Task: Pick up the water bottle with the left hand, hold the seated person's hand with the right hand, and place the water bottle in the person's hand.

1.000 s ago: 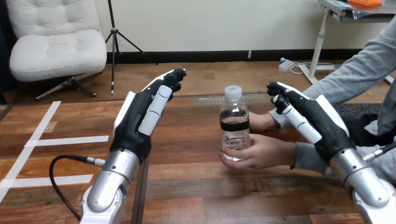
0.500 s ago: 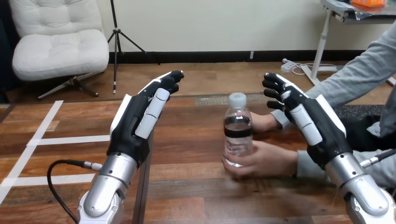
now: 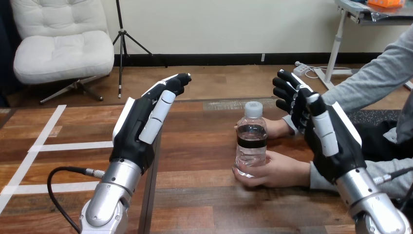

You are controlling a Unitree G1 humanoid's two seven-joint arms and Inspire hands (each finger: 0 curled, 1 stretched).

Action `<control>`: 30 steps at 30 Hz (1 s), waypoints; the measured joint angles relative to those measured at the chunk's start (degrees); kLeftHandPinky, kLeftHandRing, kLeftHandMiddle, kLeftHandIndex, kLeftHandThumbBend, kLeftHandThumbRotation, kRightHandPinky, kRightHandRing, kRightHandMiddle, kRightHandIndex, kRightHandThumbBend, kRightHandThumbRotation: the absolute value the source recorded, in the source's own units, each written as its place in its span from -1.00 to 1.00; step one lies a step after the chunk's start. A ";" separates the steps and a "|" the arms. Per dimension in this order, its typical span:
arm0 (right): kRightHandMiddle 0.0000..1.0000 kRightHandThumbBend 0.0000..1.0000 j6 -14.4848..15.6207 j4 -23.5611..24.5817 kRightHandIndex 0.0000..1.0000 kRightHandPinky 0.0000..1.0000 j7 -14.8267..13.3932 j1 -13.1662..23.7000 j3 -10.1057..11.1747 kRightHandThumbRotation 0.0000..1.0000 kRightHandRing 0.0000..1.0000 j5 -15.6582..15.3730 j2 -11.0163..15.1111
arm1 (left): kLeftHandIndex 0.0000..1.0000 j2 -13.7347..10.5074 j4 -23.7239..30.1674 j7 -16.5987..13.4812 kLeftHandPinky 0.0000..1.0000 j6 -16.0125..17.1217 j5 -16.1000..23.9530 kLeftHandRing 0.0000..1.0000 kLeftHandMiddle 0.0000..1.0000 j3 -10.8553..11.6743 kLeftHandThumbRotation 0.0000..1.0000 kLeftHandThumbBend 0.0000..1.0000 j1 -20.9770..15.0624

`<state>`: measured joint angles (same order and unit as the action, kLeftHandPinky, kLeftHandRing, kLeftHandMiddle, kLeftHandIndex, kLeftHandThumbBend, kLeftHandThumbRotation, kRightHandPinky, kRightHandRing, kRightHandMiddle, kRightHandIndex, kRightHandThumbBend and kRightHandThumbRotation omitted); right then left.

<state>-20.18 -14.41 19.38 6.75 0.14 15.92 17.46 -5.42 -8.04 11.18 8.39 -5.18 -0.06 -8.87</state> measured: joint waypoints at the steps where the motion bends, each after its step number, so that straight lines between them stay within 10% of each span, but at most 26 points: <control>1: 0.90 0.66 0.55 0.88 0.91 0.99 0.01 -0.48 0.06 1.00 0.95 0.33 -0.25 | 0.59 0.06 0.12 -0.02 0.97 0.00 -0.03 0.79 0.74 0.03 0.68 0.34 0.05; 30: 0.96 0.84 6.70 14.99 0.95 1.00 0.93 -9.65 0.34 1.00 0.99 4.66 -6.43 | 0.73 1.67 2.25 -0.16 0.99 10.17 -0.74 0.86 0.77 1.18 0.62 0.29 5.34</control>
<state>-13.48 0.57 20.31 -2.91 0.48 20.58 11.03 -3.75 -5.79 11.02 18.56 -5.92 1.12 -3.53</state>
